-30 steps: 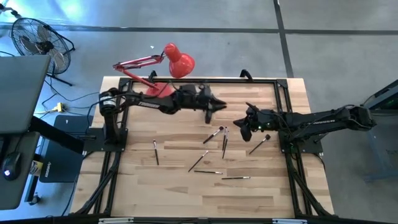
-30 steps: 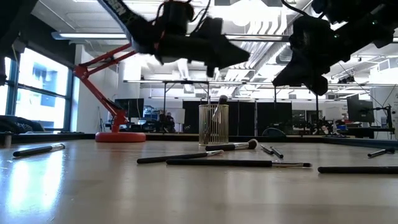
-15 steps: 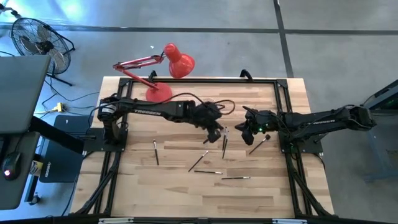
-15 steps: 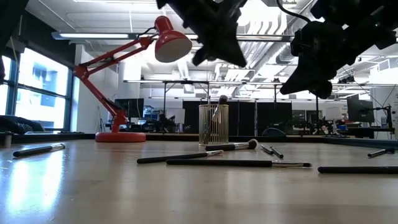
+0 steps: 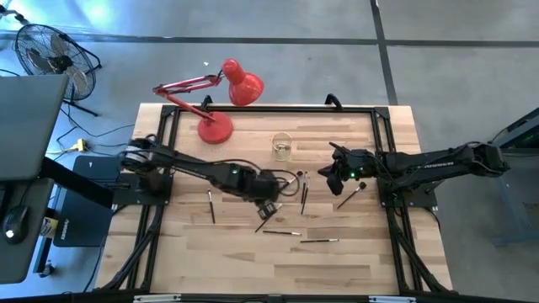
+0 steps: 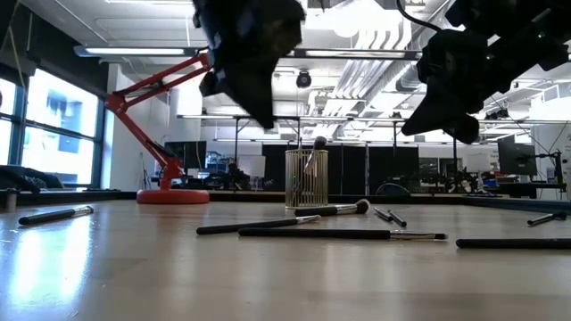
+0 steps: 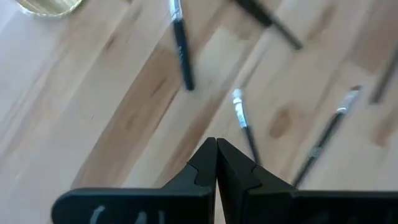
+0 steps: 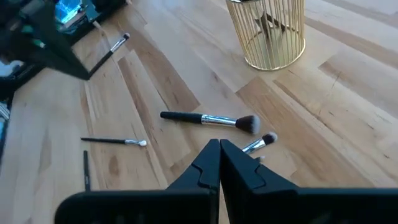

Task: Put items in baskets/containers
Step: Put the makeup brush into the wire bin

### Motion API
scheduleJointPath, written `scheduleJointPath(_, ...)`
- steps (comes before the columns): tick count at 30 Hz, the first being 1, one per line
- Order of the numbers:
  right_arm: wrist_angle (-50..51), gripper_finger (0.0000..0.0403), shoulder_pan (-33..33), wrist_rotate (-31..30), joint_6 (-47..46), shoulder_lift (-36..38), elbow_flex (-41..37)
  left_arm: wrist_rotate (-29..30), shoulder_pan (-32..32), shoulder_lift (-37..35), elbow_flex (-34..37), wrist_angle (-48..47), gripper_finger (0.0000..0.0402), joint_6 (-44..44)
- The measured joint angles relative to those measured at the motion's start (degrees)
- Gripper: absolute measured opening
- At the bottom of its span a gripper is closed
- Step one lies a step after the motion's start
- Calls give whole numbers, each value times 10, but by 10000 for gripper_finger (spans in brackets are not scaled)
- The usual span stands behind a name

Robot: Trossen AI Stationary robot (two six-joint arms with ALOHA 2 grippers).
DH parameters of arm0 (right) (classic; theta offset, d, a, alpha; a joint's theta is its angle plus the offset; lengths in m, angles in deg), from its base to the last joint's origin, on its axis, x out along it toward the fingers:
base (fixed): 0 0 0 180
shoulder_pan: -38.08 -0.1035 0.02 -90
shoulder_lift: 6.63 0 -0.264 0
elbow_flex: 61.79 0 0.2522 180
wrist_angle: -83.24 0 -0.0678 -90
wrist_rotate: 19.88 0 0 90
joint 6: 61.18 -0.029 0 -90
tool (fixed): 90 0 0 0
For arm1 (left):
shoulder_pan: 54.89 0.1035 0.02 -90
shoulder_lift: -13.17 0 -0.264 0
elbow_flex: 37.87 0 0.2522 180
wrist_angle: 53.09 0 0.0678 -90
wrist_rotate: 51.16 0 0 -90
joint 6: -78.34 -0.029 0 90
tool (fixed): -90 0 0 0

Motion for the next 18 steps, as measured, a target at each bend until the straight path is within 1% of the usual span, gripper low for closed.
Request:
scheduleJointPath(2,-2,2,0,0,-3,0,0,4,-8,-28,50,45,0,12)
scheduleJointPath(4,-8,1,0,-10,-19,0,0,7,-12,-61,110,55,0,21)
scheduleJointPath(6,-10,1,-5,-40,-52,0,0,11,-12,-97,162,116,0,34)
scheduleJointPath(10,-12,1,-33,-121,-70,-3,16,33,-10,-191,264,135,0,48)
scheduleJointPath(12,-7,1,-48,-159,-84,-9,32,38,-11,-233,307,127,0,48)
scheduleJointPath(15,43,1,-69,-204,-125,-29,67,51,-10,-303,365,124,0,35)
scheduleJointPath(18,130,0,-91,-234,-183,-62,111,56,3,-362,403,134,0,5)
